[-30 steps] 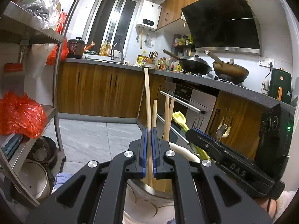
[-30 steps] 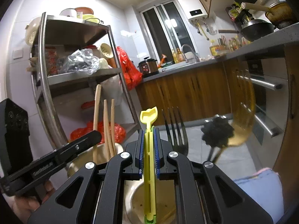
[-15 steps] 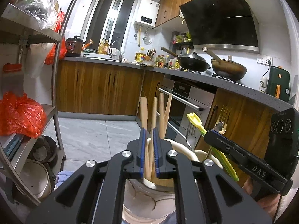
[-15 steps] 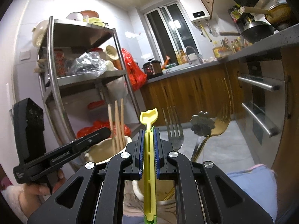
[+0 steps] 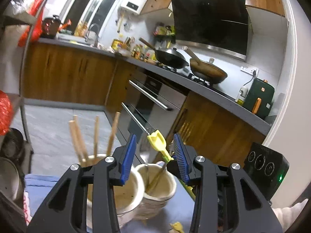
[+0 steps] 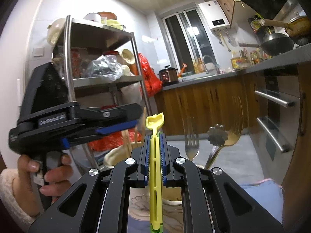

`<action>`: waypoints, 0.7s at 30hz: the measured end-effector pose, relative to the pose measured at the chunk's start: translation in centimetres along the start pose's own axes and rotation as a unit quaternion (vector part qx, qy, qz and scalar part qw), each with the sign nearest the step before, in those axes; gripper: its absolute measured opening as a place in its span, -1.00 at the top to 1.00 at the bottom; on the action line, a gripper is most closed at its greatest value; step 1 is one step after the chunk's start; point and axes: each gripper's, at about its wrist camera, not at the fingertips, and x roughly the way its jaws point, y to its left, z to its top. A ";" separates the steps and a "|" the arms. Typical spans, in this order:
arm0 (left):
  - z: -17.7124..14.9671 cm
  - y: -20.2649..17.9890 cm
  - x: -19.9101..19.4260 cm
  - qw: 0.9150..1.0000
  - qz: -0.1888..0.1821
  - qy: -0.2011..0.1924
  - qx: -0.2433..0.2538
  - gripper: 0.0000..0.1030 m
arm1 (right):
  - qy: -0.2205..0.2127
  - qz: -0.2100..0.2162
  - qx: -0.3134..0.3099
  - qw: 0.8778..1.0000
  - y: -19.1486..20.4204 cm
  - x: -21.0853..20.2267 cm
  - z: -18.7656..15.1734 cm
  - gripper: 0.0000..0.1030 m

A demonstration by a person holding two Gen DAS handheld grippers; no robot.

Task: Organize utensils
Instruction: 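Open the left tool to release the chopstick into the tall cup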

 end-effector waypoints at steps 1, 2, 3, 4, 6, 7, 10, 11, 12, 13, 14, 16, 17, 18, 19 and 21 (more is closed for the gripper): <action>0.0 -0.1 0.4 1.000 -0.005 0.007 -0.002 0.29 | 0.000 0.002 0.000 1.000 0.0 0.0 0.0 0.79; 0.0 -0.1 0.8 1.000 -0.007 0.014 -0.004 0.37 | 0.001 0.003 -0.001 1.000 0.0 0.0 0.0 0.79; 0.0 -0.1 1.2 1.000 -0.014 0.022 -0.009 0.57 | 0.001 0.005 -0.002 1.000 0.0 0.0 0.1 0.79; 0.0 0.0 1.4 0.999 -0.018 0.025 -0.013 0.74 | 0.001 0.006 -0.002 1.000 0.0 0.0 0.1 0.79; 0.0 0.0 1.5 0.999 -0.033 0.023 -0.016 0.82 | 0.004 0.004 -0.005 1.000 0.0 0.0 0.1 0.79; 0.0 -0.2 1.4 0.999 -0.036 0.020 -0.013 0.85 | 0.004 0.003 -0.008 1.000 0.0 0.1 0.1 0.79; 0.2 -1.1 1.1 0.999 -0.040 0.013 0.005 0.89 | 0.004 -0.004 -0.022 1.000 0.3 0.3 0.5 0.80; 0.3 -1.4 1.1 0.999 -0.038 0.010 0.013 0.89 | 0.002 -0.006 -0.028 1.000 0.5 0.3 0.6 0.80; 0.5 -1.7 1.0 0.999 -0.033 0.005 0.021 0.89 | 0.000 -0.010 -0.039 0.999 0.8 0.4 0.9 0.80; 0.7 -2.0 0.9 0.999 -0.027 0.000 0.028 0.89 | 0.000 -0.015 -0.049 0.999 1.1 0.5 1.0 0.79; 0.8 -2.2 0.8 0.999 -0.022 -0.004 0.034 0.89 | -0.001 -0.018 -0.057 0.998 1.5 0.5 1.2 0.79; 1.0 -2.3 0.6 0.999 -0.019 -0.013 0.038 0.89 | -0.005 -0.020 -0.065 0.998 1.7 0.7 1.5 0.79; 1.2 -2.2 0.5 0.999 -0.020 -0.015 0.036 0.89 | -0.007 -0.023 -0.068 0.997 1.8 0.7 1.6 0.80; 1.3 -2.1 0.5 0.999 -0.021 -0.015 0.033 0.89 | -0.011 -0.027 -0.072 0.997 1.9 0.7 1.6 0.80; 1.3 -2.0 0.3 0.999 -0.022 -0.014 0.031 0.89 | -0.012 -0.027 -0.074 0.997 1.9 0.7 1.6 0.80; 1.5 -1.8 0.2 0.999 -0.014 -0.014 0.030 0.81 | -0.014 -0.026 -0.073 0.997 1.8 0.8 1.6 0.80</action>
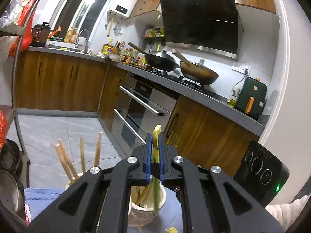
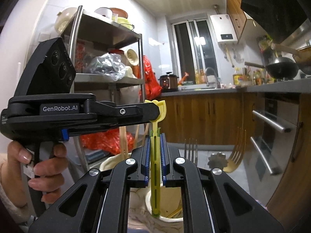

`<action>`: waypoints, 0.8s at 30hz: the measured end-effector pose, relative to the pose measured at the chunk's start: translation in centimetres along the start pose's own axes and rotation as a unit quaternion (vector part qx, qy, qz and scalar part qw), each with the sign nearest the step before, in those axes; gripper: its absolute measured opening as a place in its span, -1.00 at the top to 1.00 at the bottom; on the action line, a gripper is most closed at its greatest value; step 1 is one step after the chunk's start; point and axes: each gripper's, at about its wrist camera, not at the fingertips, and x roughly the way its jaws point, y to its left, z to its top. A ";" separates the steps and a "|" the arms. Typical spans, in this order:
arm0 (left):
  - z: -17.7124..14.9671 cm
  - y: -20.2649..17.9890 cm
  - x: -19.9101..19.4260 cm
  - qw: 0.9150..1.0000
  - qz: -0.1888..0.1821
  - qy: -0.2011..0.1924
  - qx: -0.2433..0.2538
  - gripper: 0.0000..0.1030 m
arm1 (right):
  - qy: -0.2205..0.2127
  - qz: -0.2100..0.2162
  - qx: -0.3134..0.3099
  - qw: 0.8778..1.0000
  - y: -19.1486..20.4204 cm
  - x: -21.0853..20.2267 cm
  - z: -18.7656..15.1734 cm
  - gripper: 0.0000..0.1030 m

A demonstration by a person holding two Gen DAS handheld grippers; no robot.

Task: Organize utensils
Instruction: 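Open the left tool to release the chopstick into the tall cup, then lower the yellow stick into the small cup and open the right tool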

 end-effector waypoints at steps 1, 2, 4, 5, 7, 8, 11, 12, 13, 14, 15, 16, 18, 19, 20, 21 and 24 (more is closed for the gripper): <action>0.1 0.1 -0.1 1.000 0.003 -0.001 0.002 0.71 | -0.003 -0.003 -0.002 1.000 0.1 0.0 0.0 0.80; 0.1 0.2 -0.3 1.000 0.011 -0.003 0.004 0.64 | -0.005 -0.006 -0.002 1.000 0.0 0.1 0.0 0.80; 0.1 0.6 -0.7 1.000 0.022 -0.006 0.002 0.35 | -0.009 -0.012 0.006 1.000 -0.2 0.1 -0.1 0.80; 0.1 1.0 -1.0 1.000 0.026 -0.008 -0.004 0.32 | -0.010 -0.015 0.012 1.000 -0.5 0.2 -0.1 0.80; 0.1 1.9 -1.6 0.999 0.032 -0.012 -0.016 0.28 | -0.014 -0.023 0.023 0.999 -0.9 0.4 -0.1 0.80; 0.1 2.3 -1.9 0.999 0.034 -0.015 -0.022 0.27 | -0.017 -0.028 0.030 0.999 -1.2 0.5 0.0 0.80; -0.4 3.3 -2.6 0.998 0.043 -0.017 -0.029 0.24 | -0.022 -0.038 0.058 0.997 -2.2 0.8 0.0 0.80; -0.6 3.6 -2.8 0.998 0.047 -0.015 -0.030 0.23 | -0.023 -0.041 0.064 0.997 -2.4 0.9 0.0 0.80; -0.9 3.9 -2.9 0.998 0.052 -0.011 -0.031 0.23 | -0.023 -0.041 0.071 0.996 -2.6 1.1 0.1 0.80; -1.2 4.0 -2.9 0.998 0.056 -0.008 -0.032 0.23 | -0.023 -0.043 0.073 0.996 -2.8 1.3 0.1 0.80; -1.5 4.3 -2.9 0.998 0.059 -0.004 -0.033 0.23 | -0.023 -0.044 0.075 0.996 -2.8 1.5 0.1 0.80; -1.8 4.4 -2.9 0.998 0.062 -0.001 -0.033 0.22 | -0.022 -0.044 0.076 0.996 -2.9 1.6 0.0 0.80; -2.5 4.7 -2.9 0.997 0.073 0.004 -0.030 0.22 | -0.020 -0.045 0.080 0.996 -3.0 1.9 -0.3 0.80; -2.8 4.8 -2.9 0.997 0.076 0.006 -0.029 0.22 | -0.015 -0.045 0.080 0.996 -3.0 2.1 -0.4 0.80; -3.0 4.8 -2.9 0.997 0.078 0.007 -0.028 0.22 | -0.009 -0.047 0.076 0.996 -2.9 2.3 -0.7 0.80; -3.2 4.9 -3.0 0.996 0.081 0.009 -0.027 0.22 | 0.002 -0.047 0.069 0.997 -2.7 2.6 -1.1 0.80; -3.6 4.9 -3.1 0.996 0.092 0.014 -0.017 0.22 | 0.025 -0.050 0.059 0.997 -2.5 2.9 -2.2 0.80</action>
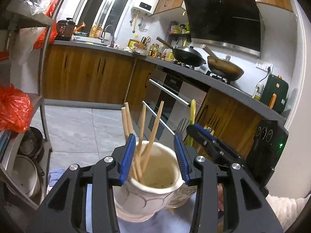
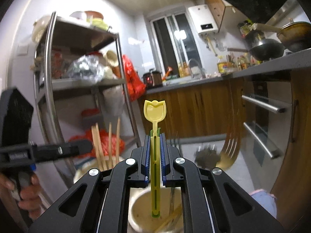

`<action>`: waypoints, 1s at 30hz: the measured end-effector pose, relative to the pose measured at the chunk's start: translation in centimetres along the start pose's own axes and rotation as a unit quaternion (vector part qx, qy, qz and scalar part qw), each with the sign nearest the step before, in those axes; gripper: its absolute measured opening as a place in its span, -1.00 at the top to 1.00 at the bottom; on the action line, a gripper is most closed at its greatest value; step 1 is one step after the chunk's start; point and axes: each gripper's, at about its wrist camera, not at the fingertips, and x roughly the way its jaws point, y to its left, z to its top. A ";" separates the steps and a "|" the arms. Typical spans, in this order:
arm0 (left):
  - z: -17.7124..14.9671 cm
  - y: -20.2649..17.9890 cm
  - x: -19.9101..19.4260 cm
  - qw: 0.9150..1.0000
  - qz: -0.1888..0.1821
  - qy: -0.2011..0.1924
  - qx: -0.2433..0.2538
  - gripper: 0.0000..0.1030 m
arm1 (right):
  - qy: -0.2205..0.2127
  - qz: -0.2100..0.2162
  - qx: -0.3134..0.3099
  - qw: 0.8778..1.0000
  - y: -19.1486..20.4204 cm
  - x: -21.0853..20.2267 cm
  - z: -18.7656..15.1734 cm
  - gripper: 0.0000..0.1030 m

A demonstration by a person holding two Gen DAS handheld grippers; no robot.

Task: Organize utensils
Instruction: 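Lower the yellow stick into the small cup and open the right tool, then withdraw both open tools from the holder back over the cloth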

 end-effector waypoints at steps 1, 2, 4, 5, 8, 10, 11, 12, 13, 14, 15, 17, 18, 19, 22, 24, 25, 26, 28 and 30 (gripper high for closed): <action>-0.1 -0.1 -0.1 1.000 0.003 0.001 0.003 0.22 | 0.008 -0.001 0.001 1.000 0.0 0.1 -0.4 0.80; -0.3 -0.1 -0.1 1.000 0.006 0.002 0.005 0.22 | 0.017 -0.001 0.003 1.000 -0.1 0.1 -0.8 0.80; -0.5 0.0 -0.2 1.000 0.010 0.003 0.006 0.22 | 0.032 -0.003 0.005 0.999 -0.3 0.1 -1.2 0.80; -0.6 0.0 -0.4 1.000 0.014 0.003 0.008 0.22 | 0.039 -0.003 0.004 0.999 -0.3 0.1 -1.3 0.79; -0.8 -0.3 -0.7 1.000 0.027 0.001 0.015 0.18 | 0.053 -0.007 0.001 0.999 -0.2 -0.3 -1.5 0.74; -1.0 -0.5 -1.1 0.999 0.033 0.001 0.018 0.15 | 0.056 -0.005 0.009 0.998 -0.3 -1.2 -1.4 0.53; -1.0 -0.6 -1.2 0.999 0.035 0.001 0.019 0.12 | 0.056 -0.001 0.013 0.998 -0.3 -1.5 -1.3 0.42; -1.1 -0.7 -1.5 0.999 0.038 -0.001 0.020 0.06 | 0.057 0.000 0.015 0.998 -0.3 -1.9 -1.2 0.41; -1.2 -0.7 -1.7 0.999 0.039 -0.002 0.020 0.00 | 0.057 -0.003 0.014 0.998 -0.2 -2.3 -1.1 0.41; -1.4 -0.9 -2.1 0.999 0.040 -0.002 0.019 -0.02 | 0.057 -0.003 0.014 0.998 -0.2 -2.8 -1.0 0.40; -1.6 -0.9 -2.4 0.999 0.041 -0.002 0.018 -0.08 | 0.057 -0.003 0.017 0.998 -0.2 -3.3 -1.0 0.35; -2.0 -1.2 -3.0 0.999 0.050 -0.003 0.022 -0.35 | 0.060 0.000 0.024 0.998 -0.2 -4.7 -0.9 -0.03; -2.2 -1.4 -3.3 0.998 0.056 -0.005 0.026 -0.57 | 0.059 0.002 0.025 0.998 -0.1 -5.4 -0.8 -0.10; -2.4 -1.5 -3.6 0.998 0.061 -0.007 0.028 -0.71 | 0.059 0.004 0.025 0.998 -0.1 -5.9 -0.7 -0.28; -3.3 -2.0 -4.4 0.996 0.079 -0.011 0.033 -0.89 | 0.065 0.005 0.017 0.998 0.2 -7.7 -0.8 -0.63; -3.9 -2.4 -4.9 0.995 0.089 -0.010 0.040 -0.89 | 0.068 -0.001 0.007 0.998 0.6 -8.9 -1.0 -0.80; -4.3 -2.6 -5.1 0.994 0.096 -0.008 0.046 -0.89 | 0.070 -0.006 -0.001 0.998 0.7 -9.5 -1.2 -0.85; -4.7 -2.8 -5.2 0.993 0.103 -0.006 0.051 -0.89 | 0.074 -0.015 -0.009 0.997 0.8 -10.1 -1.4 -0.87; -5.6 -3.1 -5.6 0.992 0.115 0.001 0.057 -0.89 | 0.089 -0.037 -0.026 0.995 1.0 -11.2 -2.0 -0.89; -6.3 -3.4 -5.7 0.991 0.121 0.009 0.059 -0.89 | 0.101 -0.055 -0.035 0.993 1.0 -11.8 -2.4 -0.90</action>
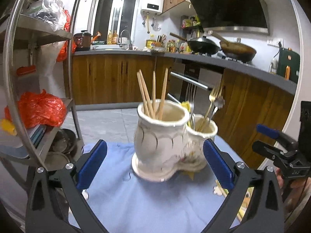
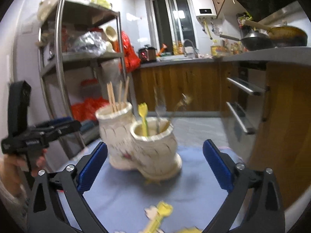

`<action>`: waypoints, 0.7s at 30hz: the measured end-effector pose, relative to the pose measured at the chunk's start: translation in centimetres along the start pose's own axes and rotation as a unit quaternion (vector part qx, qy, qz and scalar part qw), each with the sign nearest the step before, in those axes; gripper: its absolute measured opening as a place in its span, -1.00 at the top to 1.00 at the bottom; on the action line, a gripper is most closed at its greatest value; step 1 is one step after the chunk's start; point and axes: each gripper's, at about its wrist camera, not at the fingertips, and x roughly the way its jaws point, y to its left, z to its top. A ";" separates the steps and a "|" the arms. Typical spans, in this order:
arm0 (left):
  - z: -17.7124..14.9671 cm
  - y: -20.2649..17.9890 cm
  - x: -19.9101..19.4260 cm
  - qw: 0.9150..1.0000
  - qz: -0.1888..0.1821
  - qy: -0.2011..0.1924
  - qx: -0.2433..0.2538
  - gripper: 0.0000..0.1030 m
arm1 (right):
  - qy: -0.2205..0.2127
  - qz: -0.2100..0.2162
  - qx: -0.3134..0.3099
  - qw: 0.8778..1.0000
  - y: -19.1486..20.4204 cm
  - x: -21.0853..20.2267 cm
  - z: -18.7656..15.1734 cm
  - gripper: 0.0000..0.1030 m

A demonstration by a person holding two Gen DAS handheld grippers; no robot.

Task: Organize utensils
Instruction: 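Withdraw both open tools from the holder back over the cloth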

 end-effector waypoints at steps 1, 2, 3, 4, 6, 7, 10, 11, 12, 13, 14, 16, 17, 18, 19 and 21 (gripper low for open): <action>-0.4 -0.2 -0.1 1.000 0.003 0.005 0.000 -0.89 | 0.010 -0.008 -0.003 1.000 -0.1 -0.4 -0.5 -0.90; -0.9 -0.4 -0.2 1.000 0.005 0.010 -0.001 -0.89 | 0.017 -0.012 -0.004 1.000 -0.2 -0.7 -0.8 -0.90; -1.4 -0.6 -0.1 1.000 0.009 0.020 -0.002 -0.89 | 0.026 -0.019 -0.004 0.999 -0.4 -1.0 -1.3 -0.90; -1.8 -0.7 0.0 1.000 0.011 0.029 -0.002 -0.89 | 0.033 -0.023 -0.004 0.999 -0.6 -1.2 -1.7 -0.90; -3.0 -1.1 0.5 0.998 0.018 0.059 -0.004 -0.89 | 0.055 -0.033 -0.003 0.998 -0.9 -1.6 -2.6 -0.90; -3.4 -1.3 0.6 0.998 0.020 0.067 -0.006 -0.89 | 0.067 -0.037 0.000 0.997 -1.0 -1.6 -3.1 -0.90; -5.1 -1.6 0.9 0.995 0.022 0.093 -0.015 -0.89 | 0.100 -0.041 0.013 0.994 -1.6 -1.6 -4.6 -0.90; -5.5 -1.7 1.0 0.995 0.026 0.099 -0.016 -0.89 | 0.109 -0.040 0.017 0.993 -1.6 -1.7 -5.1 -0.90; -5.8 -1.8 1.1 0.994 0.031 0.104 -0.016 -0.89 | 0.116 -0.039 0.021 0.992 -1.7 -1.8 -5.5 -0.90; -6.3 -2.0 1.3 0.993 0.040 0.113 -0.012 -0.89 | 0.123 -0.040 0.024 0.991 -1.6 -1.8 -5.8 -0.90; -6.7 -2.2 1.3 0.992 0.043 0.118 -0.010 -0.89 | 0.133 -0.041 0.028 0.990 -1.6 -1.7 -6.2 -0.90; -7.5 -2.4 1.3 0.991 0.046 0.125 -0.003 -0.89 | 0.150 -0.041 0.034 0.987 -1.5 -1.4 -6.8 -0.90; -8.0 -2.6 1.2 0.991 0.047 0.127 0.001 -0.89 | 0.158 -0.043 0.038 0.986 -1.4 -1.3 -7.2 -0.90; -8.3 -2.9 1.1 0.991 0.049 0.127 0.003 -0.89 | 0.167 -0.046 0.041 0.984 -1.3 -1.1 -7.5 -0.90; -8.8 -3.1 1.0 0.990 0.050 0.129 0.007 -0.89 | 0.177 -0.050 0.045 0.982 -1.2 -0.8 -7.8 -0.90; -9.2 -3.5 1.0 0.989 0.057 0.137 0.014 -0.89 | 0.194 -0.047 0.050 0.979 -1.0 -0.3 -8.1 -0.90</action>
